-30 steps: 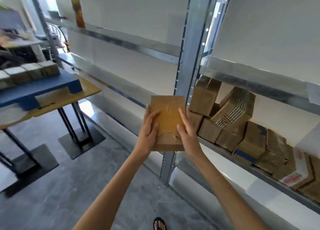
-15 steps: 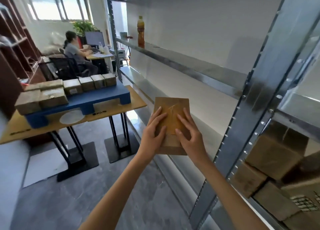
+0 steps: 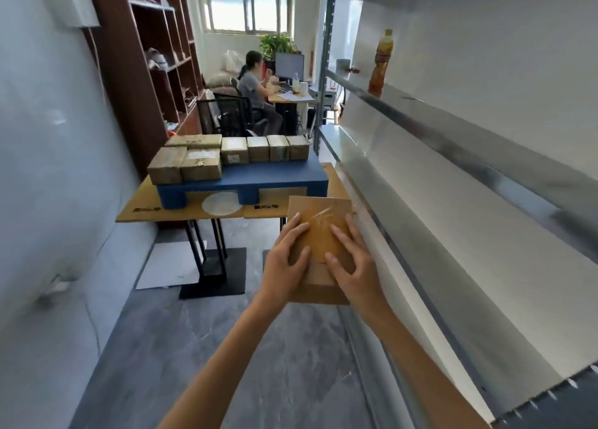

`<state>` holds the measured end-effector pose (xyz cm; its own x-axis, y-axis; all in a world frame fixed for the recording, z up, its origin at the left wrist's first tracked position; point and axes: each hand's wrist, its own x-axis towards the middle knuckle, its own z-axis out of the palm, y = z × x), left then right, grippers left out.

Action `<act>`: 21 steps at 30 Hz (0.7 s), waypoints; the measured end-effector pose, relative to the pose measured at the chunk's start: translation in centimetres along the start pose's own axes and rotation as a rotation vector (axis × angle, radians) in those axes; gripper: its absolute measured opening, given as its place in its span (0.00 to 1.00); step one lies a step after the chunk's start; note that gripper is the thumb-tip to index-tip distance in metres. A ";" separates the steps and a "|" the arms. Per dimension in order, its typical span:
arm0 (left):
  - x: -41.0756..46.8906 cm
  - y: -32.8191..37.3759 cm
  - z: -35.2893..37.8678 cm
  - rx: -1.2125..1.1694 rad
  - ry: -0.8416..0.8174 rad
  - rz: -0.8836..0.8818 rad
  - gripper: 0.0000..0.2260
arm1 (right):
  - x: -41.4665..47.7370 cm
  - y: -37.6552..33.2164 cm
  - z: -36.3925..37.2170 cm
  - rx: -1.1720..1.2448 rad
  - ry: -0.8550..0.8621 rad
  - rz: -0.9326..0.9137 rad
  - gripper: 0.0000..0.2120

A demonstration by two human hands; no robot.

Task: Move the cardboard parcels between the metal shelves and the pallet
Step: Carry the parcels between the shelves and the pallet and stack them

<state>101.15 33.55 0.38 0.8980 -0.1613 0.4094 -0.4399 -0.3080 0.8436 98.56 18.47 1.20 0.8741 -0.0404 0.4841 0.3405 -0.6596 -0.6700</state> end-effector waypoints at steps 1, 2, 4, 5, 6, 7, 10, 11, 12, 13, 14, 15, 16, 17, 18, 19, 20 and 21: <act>0.8 -1.0 -0.6 0.019 0.016 -0.015 0.20 | 1.1 0.1 1.1 0.015 -0.024 -0.002 0.26; 1.7 -2.0 -1.2 0.037 0.031 -0.027 0.19 | 2.4 0.2 2.2 0.049 -0.050 -0.006 0.26; 4.0 -4.0 -2.7 0.058 0.067 -0.035 0.18 | 5.3 0.6 4.8 0.101 -0.096 -0.012 0.28; 5.2 -4.9 -3.6 0.058 0.085 -0.036 0.18 | 6.8 0.7 6.1 0.106 -0.112 -0.017 0.29; 6.5 -5.9 -4.5 0.059 0.102 -0.039 0.17 | 8.4 0.7 7.4 0.108 -0.120 -0.028 0.30; 7.8 -7.0 -5.5 0.067 0.113 -0.050 0.17 | 9.9 0.5 8.7 0.114 -0.126 -0.034 0.31; 11.7 -9.9 -8.2 0.090 0.145 -0.078 0.17 | 14.4 0.1 12.5 0.168 -0.164 -0.048 0.29; 12.9 -10.8 -9.0 0.095 0.154 -0.088 0.18 | 15.9 0.0 13.7 0.187 -0.172 -0.049 0.28; 14.1 -11.6 -9.8 0.101 0.158 -0.099 0.18 | 17.4 0.0 14.8 0.198 -0.176 -0.050 0.27; 15.2 -12.3 -10.5 0.111 0.156 -0.104 0.19 | 18.6 0.1 15.8 0.201 -0.179 -0.049 0.26; 16.3 -13.1 -11.1 0.124 0.152 -0.099 0.19 | 19.7 0.2 16.8 0.200 -0.181 -0.052 0.26; 17.3 -13.9 -11.6 0.139 0.149 -0.093 0.19 | 20.7 0.5 17.7 0.202 -0.183 -0.056 0.26; 18.2 -14.6 -12.0 0.148 0.150 -0.098 0.19 | 21.6 0.8 18.6 0.206 -0.189 -0.048 0.26; 19.0 -15.4 -12.3 0.149 0.151 -0.111 0.19 | 22.3 1.1 19.4 0.209 -0.198 -0.035 0.26; 19.7 -16.2 -12.5 0.144 0.150 -0.121 0.19 | 23.0 1.5 20.1 0.213 -0.208 -0.029 0.26; 20.4 -16.9 -12.6 0.139 0.146 -0.126 0.19 | 23.7 1.8 20.8 0.216 -0.216 -0.030 0.26; 21.1 -17.7 -12.7 0.136 0.142 -0.130 0.19 | 24.6 2.2 21.5 0.219 -0.219 -0.031 0.26; 22.0 -18.4 -12.9 0.134 0.141 -0.136 0.18 | 25.6 2.5 22.2 0.222 -0.220 -0.028 0.26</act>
<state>129.11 47.78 -1.70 0.9376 0.0197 0.3471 -0.3034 -0.4410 0.8447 129.49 32.41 -0.59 0.9092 0.1546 0.3865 0.4113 -0.4770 -0.7767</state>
